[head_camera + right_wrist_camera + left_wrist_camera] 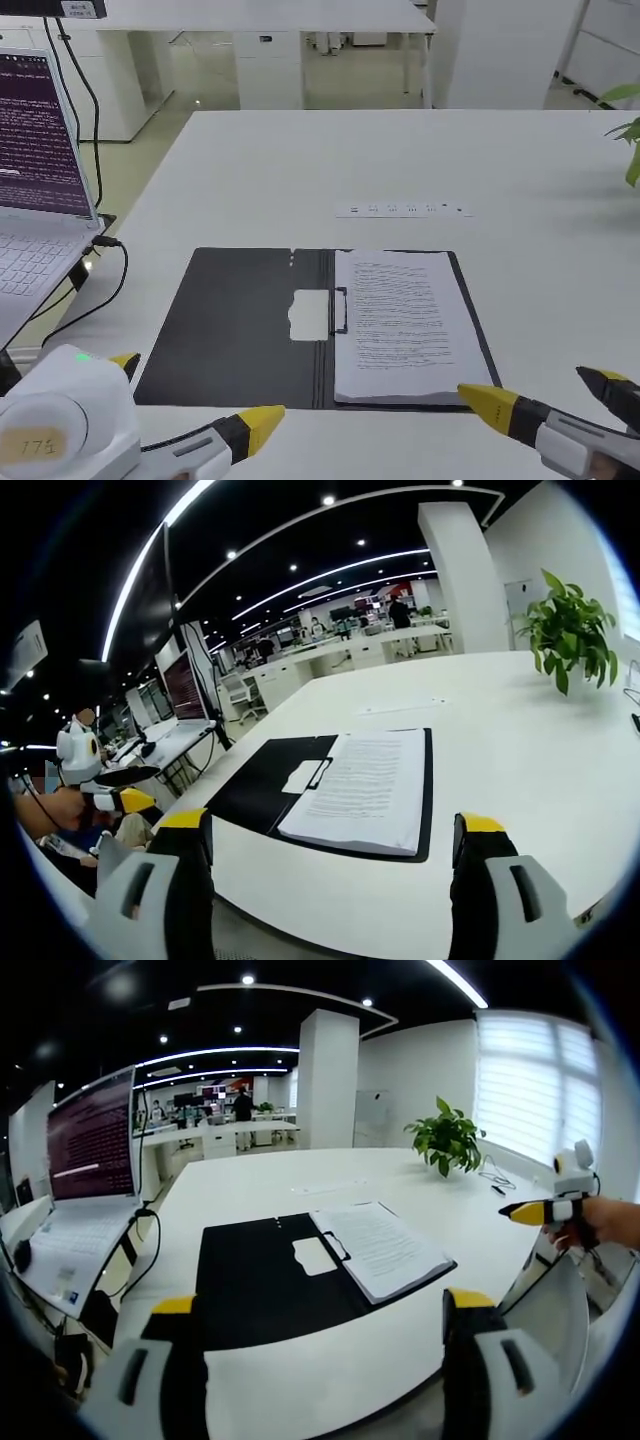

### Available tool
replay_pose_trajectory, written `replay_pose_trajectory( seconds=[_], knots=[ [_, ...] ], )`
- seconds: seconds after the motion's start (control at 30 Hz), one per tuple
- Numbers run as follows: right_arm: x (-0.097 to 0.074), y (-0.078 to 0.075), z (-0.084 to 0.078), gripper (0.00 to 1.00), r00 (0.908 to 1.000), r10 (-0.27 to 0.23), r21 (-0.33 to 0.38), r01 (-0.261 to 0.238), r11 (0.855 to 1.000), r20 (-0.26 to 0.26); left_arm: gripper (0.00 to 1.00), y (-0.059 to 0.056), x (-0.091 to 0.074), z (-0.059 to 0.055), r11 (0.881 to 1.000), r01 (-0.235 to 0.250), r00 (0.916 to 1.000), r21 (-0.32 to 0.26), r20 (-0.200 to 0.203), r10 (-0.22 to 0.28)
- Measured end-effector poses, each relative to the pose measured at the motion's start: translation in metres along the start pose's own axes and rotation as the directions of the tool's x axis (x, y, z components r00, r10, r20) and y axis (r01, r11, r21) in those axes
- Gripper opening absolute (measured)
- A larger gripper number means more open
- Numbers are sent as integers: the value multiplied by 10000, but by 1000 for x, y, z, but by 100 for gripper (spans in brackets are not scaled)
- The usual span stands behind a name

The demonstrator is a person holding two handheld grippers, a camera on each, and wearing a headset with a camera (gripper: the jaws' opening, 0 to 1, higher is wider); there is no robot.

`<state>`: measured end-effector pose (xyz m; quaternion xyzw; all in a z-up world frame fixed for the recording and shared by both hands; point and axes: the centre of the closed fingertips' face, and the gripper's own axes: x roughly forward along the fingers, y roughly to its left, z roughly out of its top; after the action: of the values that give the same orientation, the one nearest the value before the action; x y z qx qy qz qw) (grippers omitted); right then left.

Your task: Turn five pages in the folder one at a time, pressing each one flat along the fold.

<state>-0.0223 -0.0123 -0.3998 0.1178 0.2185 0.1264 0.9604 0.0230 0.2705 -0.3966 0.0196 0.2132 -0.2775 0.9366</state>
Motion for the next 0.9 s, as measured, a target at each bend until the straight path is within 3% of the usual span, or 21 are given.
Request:
replay_pose_trajectory(
  seconds=[0.33,0.9],
  knots=[
    [2,1,-2,100,10000,56,11,-56,10000,-51,99,4,0,-3,9999,-96,9999,-34,-58,96],
    [1,1,-4,99,10000,-24,127,25,9999,-38,99,1,17,1,9993,268,9995,245,-187,-263]
  ],
)
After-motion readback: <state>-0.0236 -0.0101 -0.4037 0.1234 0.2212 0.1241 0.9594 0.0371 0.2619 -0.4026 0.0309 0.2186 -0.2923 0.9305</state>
